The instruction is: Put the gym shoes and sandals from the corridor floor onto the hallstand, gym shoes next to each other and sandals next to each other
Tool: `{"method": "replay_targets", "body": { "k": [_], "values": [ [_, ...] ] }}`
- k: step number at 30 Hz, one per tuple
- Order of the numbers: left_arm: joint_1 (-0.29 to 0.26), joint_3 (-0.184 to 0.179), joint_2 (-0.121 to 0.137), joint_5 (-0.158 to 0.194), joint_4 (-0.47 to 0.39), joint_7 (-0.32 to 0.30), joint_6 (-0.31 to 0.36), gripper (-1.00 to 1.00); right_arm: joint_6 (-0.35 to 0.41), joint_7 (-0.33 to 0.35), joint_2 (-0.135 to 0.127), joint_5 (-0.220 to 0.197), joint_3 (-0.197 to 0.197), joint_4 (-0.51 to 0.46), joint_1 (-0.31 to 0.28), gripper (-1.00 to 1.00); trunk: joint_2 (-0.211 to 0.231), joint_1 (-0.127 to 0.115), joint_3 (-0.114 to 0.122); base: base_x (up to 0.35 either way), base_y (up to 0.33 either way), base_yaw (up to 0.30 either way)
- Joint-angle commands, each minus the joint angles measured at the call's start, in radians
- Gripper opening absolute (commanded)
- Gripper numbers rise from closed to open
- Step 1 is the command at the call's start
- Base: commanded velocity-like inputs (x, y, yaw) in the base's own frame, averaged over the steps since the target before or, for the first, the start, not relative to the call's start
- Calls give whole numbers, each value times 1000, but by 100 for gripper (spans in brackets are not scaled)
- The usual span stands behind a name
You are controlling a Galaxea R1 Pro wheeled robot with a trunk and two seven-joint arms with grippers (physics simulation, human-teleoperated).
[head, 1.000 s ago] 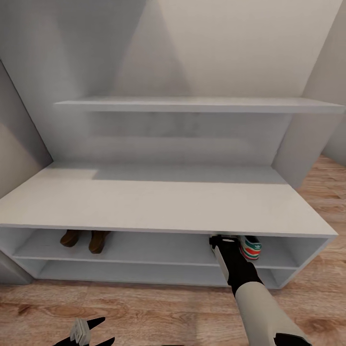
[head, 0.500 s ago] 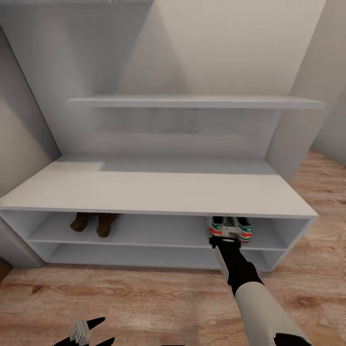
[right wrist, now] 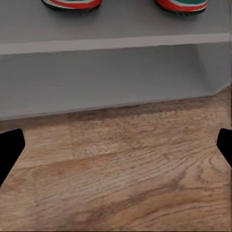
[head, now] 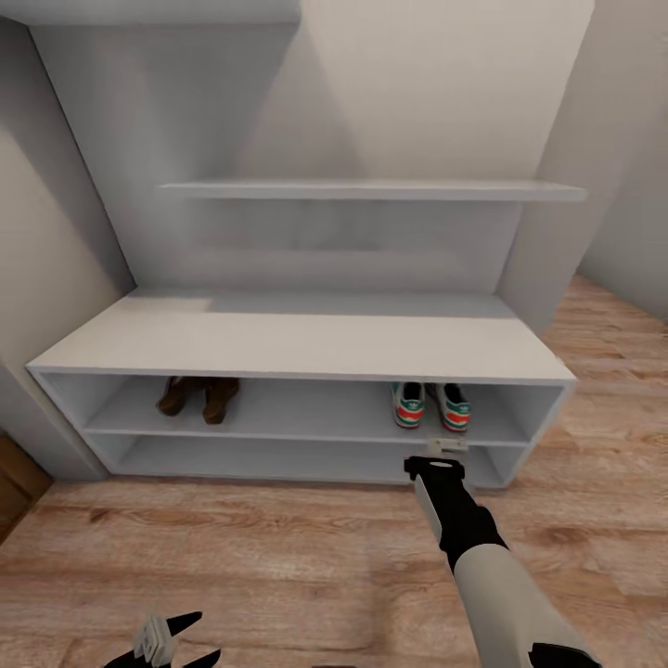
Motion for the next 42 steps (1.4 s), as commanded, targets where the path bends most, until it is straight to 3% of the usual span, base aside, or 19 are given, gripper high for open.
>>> {"method": "replay_targets", "body": {
  "k": [1, 8, 27, 32, 33, 42],
  "values": [
    [-1, 1, 0, 1, 1, -3, -6, 100, 7, 3, 1, 10, -3, -1, 0, 100, 0, -1, -1, -328, 0, 0],
    [-1, 5, 0, 2, 0, -1, -6, 100, 6, 4, 1, 11, -2, 7, 1, 100, 0, -1, -1, -211, 0, 0],
    [-3, 6, 11, 11, -6, 2, -5, 100, 0, 8, 1, 12, -1, 50, 2, 100, 0, -1, -1, -11, 0, 0],
    [-4, 32, 14, 13, -7, 2, -4, 100, -113, 12, 1, 14, -1, 190, 4, 100, 0, -1, -1, 0, 0, 0],
    [-5, 45, 14, 12, -7, 2, -4, 100, -214, 13, -5, 15, -1, 277, 5, 100, 0, -1, -1, 0, 0, 0],
    [-5, 49, 11, 10, -7, 3, -4, 100, -380, 14, -46, 15, -1, 442, 5, 100, 56, -31, 24, 0, 0, 0]
  ]
}}
